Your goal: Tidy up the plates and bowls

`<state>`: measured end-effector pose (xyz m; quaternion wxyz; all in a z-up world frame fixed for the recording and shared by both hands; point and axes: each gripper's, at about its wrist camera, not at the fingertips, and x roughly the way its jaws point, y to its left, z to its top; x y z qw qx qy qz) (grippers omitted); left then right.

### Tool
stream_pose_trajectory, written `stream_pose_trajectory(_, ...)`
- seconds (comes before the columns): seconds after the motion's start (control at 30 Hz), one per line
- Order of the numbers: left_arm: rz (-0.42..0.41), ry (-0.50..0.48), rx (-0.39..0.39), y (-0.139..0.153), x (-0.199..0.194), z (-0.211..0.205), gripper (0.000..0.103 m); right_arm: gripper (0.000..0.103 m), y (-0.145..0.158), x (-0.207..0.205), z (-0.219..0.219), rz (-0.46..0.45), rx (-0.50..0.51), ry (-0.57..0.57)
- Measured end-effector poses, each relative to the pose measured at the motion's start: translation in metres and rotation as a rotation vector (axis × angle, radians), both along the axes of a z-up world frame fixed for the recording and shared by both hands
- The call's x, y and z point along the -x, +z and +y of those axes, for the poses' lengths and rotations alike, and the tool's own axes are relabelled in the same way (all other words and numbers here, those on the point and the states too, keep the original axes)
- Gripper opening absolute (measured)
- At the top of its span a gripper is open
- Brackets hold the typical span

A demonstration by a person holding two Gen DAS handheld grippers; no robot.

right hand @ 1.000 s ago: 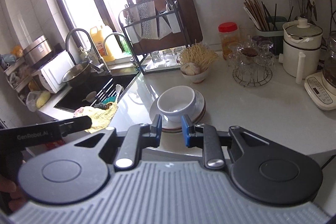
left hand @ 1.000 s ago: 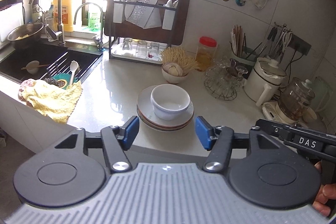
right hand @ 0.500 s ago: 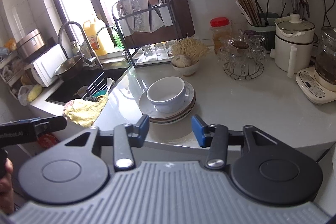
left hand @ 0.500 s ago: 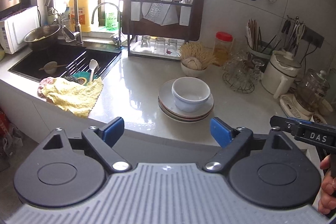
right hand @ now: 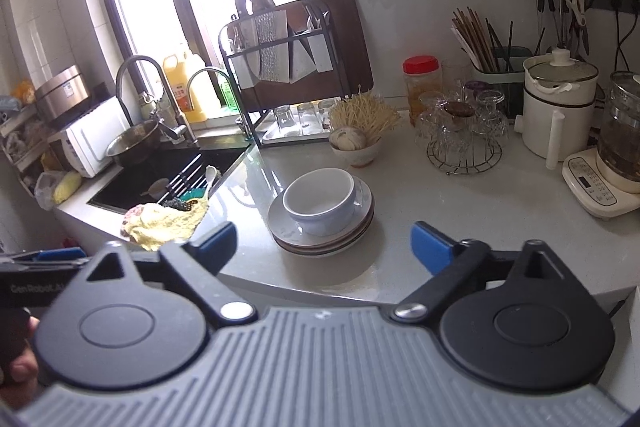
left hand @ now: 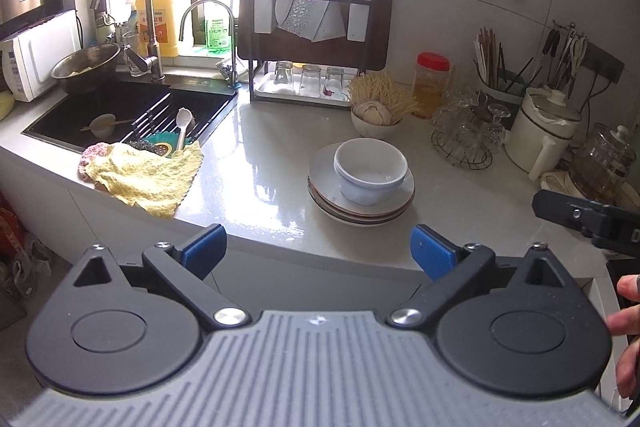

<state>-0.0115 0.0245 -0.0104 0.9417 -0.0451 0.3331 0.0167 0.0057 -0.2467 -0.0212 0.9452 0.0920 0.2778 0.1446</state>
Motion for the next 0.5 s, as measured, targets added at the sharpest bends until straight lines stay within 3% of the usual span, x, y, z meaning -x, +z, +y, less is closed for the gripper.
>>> stream_pose_trajectory(0.5,0.002,0.021,0.000,-0.0003,0.0072,-0.0020,0.101,0.103,-0.0011,0.0096,0.0001,-0.001,0.039,0.005)
